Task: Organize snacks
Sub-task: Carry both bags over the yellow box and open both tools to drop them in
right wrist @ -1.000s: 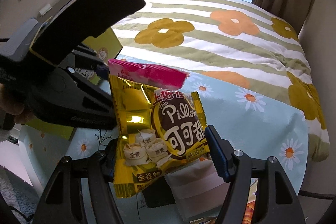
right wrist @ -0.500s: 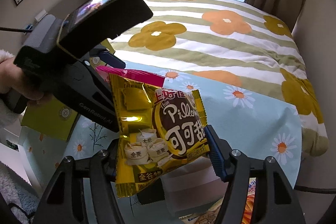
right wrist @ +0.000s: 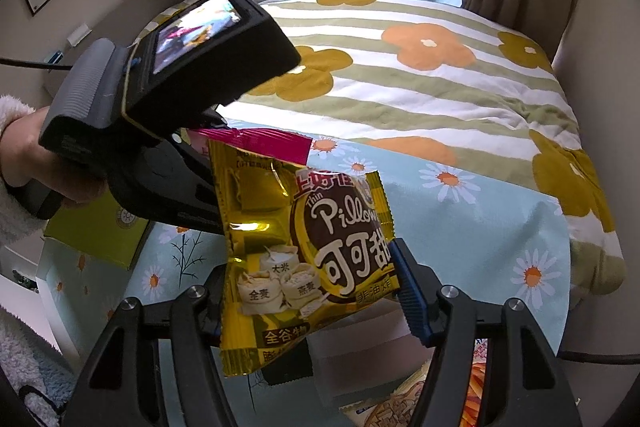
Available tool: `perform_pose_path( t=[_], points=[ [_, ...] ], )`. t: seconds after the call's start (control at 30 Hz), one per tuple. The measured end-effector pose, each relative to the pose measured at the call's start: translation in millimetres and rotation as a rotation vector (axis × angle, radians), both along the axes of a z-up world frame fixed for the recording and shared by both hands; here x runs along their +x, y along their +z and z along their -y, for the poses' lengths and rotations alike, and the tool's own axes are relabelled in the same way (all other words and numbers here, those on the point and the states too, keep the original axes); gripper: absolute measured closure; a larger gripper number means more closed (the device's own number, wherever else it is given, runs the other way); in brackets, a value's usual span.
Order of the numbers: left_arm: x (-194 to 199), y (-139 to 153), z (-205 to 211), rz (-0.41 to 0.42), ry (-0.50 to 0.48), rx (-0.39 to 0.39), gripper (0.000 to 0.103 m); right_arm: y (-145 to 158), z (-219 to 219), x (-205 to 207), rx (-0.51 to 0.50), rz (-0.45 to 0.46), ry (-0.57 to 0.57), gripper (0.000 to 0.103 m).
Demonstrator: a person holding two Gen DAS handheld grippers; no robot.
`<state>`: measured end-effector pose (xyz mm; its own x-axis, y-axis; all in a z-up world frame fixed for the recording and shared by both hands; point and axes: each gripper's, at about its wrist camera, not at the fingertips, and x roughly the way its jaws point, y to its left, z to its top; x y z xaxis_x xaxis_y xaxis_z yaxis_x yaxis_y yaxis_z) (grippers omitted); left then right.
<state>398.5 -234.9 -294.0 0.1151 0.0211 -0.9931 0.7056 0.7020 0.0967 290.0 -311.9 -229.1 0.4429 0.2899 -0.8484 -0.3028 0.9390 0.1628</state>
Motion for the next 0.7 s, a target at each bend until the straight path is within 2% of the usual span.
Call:
perform_pose_path(
  t=[0.23,0.4,0.53,0.7],
  points=[
    [-10,41,-10,0.057,0.069,-0.081,0.058,23,7,-8,0.009,0.04,-0.014,0.041],
    [-23,89,-27,0.126,0.161,-0.156,0.058,59,5,-17,-0.004,0.112,0.017,0.043],
    [-40,129,-56,0.2,0.278,-0.201,0.058,87,-8,-23,-0.007,0.164,0.084,0.045],
    [-61,164,-107,0.247,0.426,-0.27,0.058,112,-36,-31,0.001,0.205,0.175,0.047]
  ],
)
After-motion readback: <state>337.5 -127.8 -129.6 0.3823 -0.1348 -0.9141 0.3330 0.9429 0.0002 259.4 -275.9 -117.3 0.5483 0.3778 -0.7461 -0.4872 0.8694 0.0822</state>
